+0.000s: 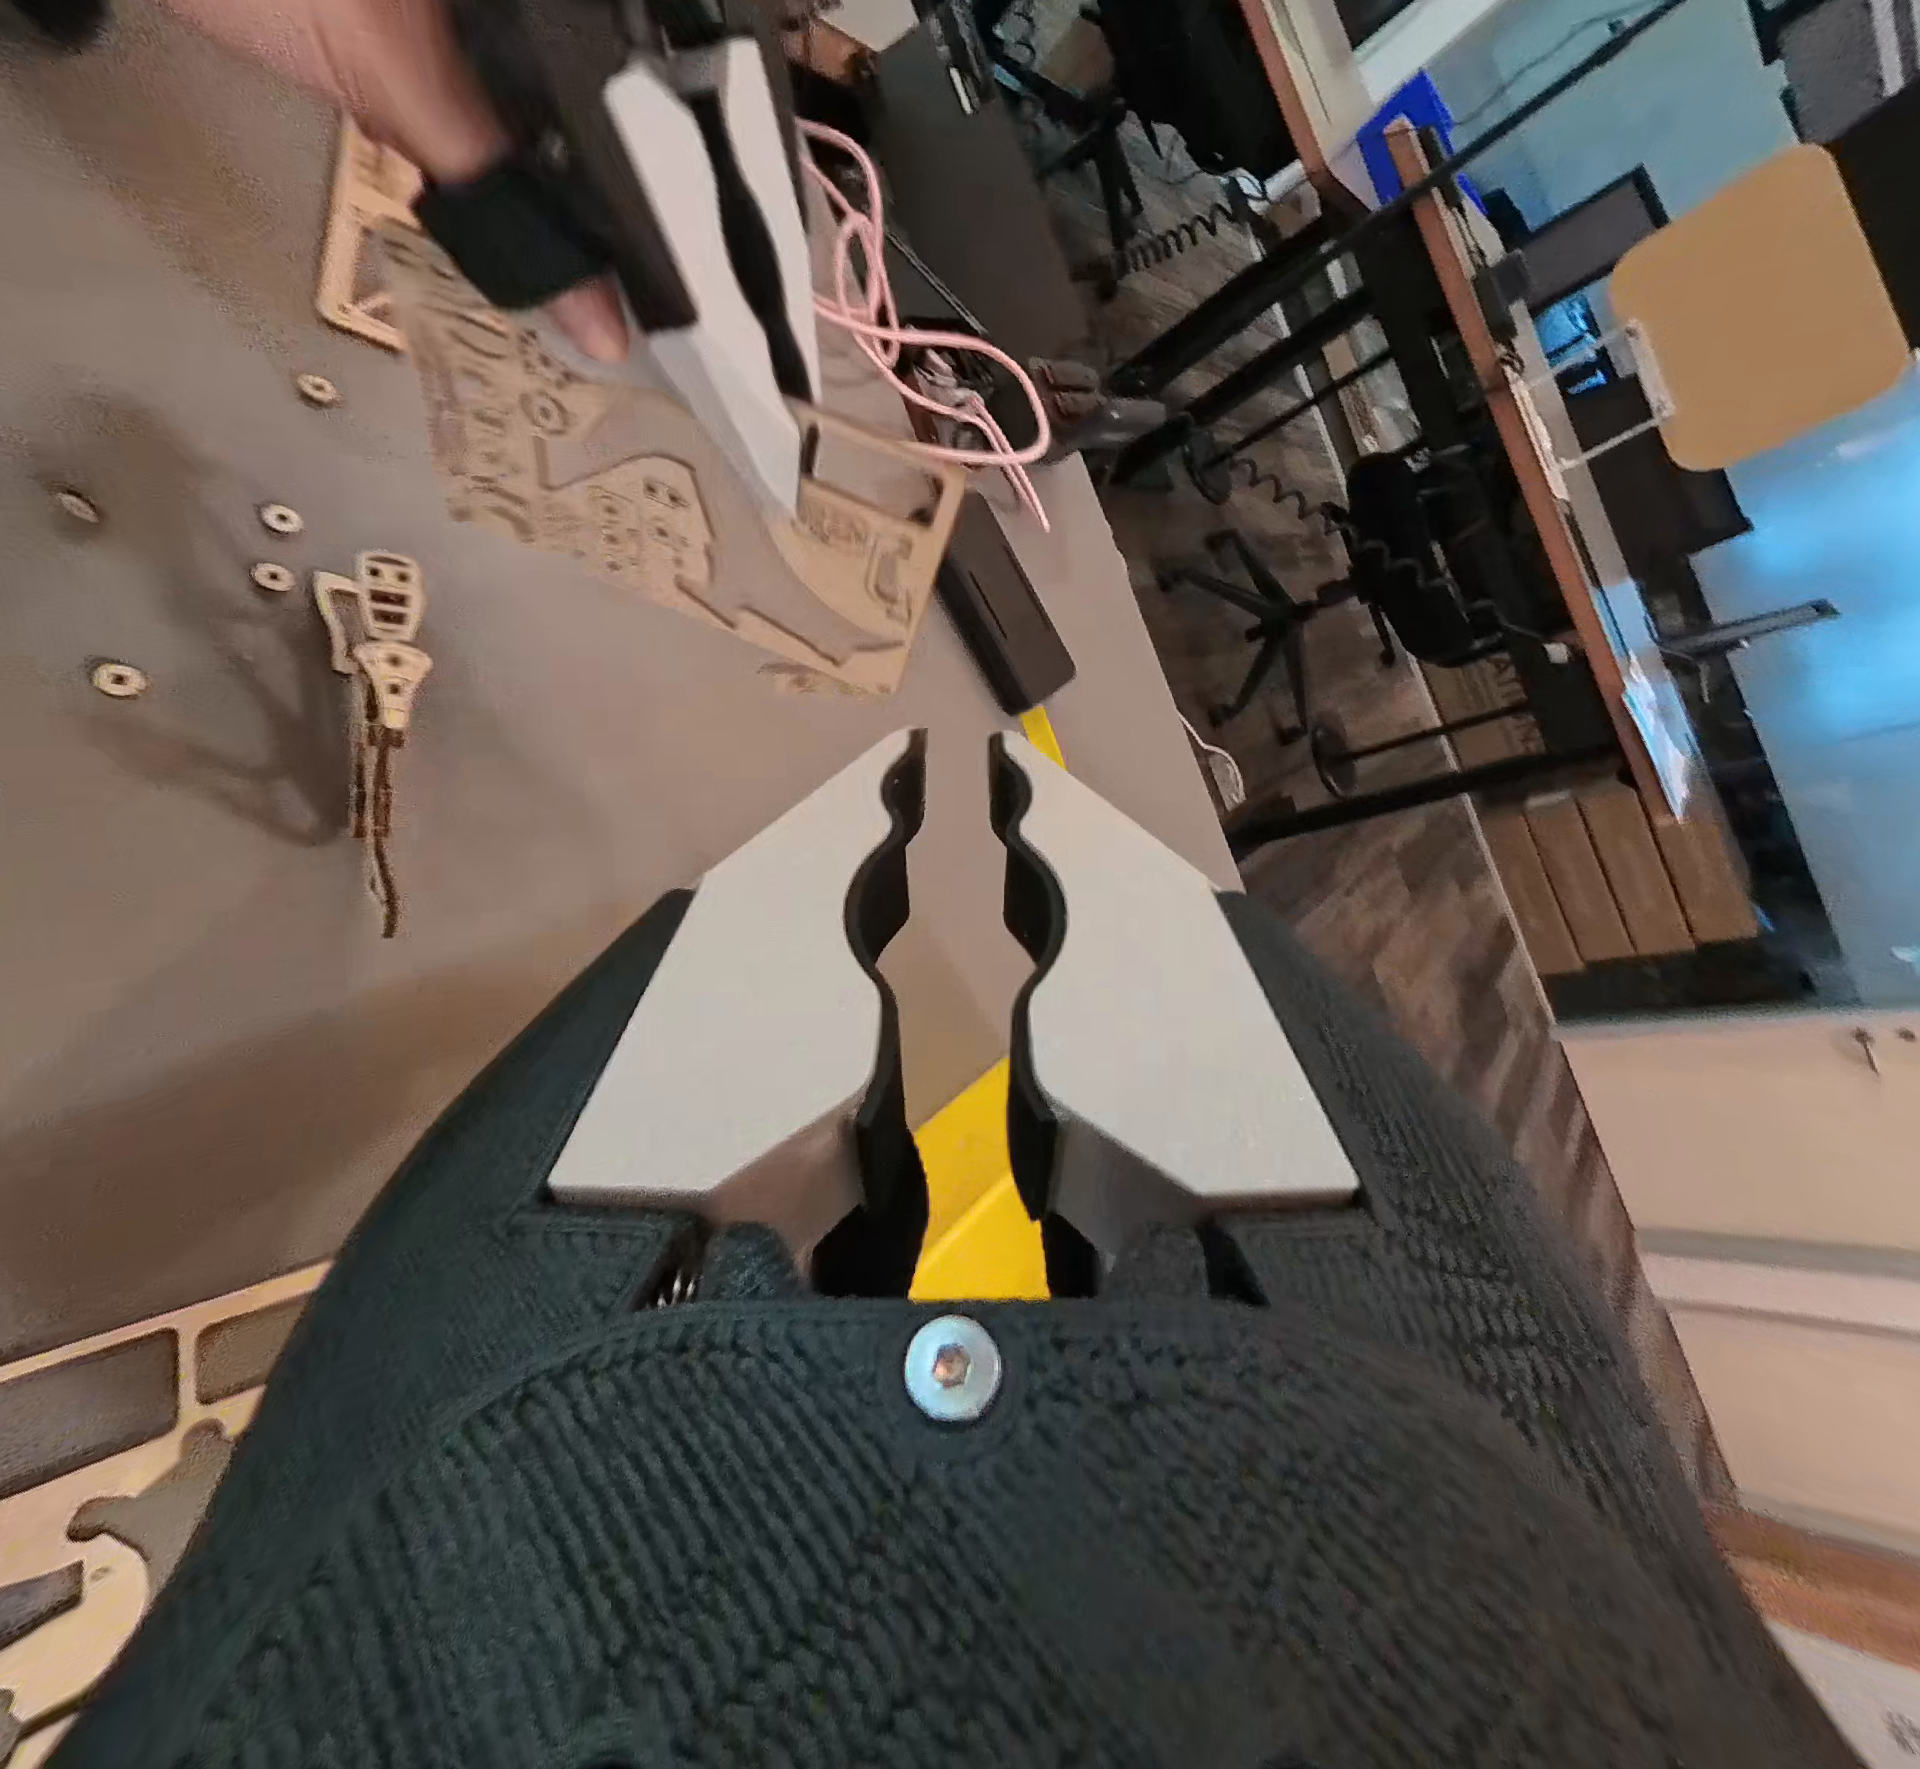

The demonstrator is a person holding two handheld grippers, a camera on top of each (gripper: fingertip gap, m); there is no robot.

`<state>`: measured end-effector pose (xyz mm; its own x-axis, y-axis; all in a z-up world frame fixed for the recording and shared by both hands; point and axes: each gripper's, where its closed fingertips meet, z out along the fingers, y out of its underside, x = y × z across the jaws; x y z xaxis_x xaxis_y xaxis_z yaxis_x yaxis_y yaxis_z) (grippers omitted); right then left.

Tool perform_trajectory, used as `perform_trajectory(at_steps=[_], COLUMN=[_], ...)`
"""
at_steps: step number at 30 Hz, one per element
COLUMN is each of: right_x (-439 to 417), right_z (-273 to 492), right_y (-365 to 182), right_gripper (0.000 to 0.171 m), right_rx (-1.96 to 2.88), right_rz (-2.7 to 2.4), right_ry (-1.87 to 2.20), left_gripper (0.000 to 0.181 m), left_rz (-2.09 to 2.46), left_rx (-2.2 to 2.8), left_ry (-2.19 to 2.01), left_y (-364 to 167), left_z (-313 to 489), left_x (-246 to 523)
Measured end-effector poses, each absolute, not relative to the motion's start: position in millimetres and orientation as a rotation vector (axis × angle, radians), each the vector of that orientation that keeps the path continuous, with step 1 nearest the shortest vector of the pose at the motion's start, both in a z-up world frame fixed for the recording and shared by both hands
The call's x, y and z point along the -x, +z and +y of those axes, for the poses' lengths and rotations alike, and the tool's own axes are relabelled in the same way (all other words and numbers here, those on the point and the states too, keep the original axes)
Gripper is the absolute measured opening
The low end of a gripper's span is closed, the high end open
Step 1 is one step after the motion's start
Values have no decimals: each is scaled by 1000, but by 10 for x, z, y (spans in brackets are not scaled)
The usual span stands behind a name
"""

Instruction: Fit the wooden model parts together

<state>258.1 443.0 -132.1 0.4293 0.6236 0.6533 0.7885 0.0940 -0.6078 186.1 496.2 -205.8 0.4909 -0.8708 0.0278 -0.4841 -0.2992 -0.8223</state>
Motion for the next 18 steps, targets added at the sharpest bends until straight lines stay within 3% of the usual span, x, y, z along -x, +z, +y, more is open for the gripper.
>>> perform_trajectory(at_steps=[4,7,13,16,18], right_x=[-2643,-2573,-2230,-1982,-1817], right_z=[4473,4507,4590,4429,4270], right_y=[-1335,-1266,-1014,-1042,-968], right_gripper=[14,24,54,50,33], right_rx=[1647,1732,1692,1660,1583], right_rz=[-1233,-1062,-645,-724,-786], right_ry=[-217,8,900,1188,1362], left_gripper=[1,0,0,0,0], left_rz=[621,486,486,562,603], left_rx=[2125,2021,1279,1145,1126], left_ry=[-1233,-1404,-1778,-1781,-1742], left_y=[-2074,-2052,-1009,-772,-693], left_z=[5186,5250,4793,4535,4428], left_x=[-1774,-1667,-1474,-1437,-1457])
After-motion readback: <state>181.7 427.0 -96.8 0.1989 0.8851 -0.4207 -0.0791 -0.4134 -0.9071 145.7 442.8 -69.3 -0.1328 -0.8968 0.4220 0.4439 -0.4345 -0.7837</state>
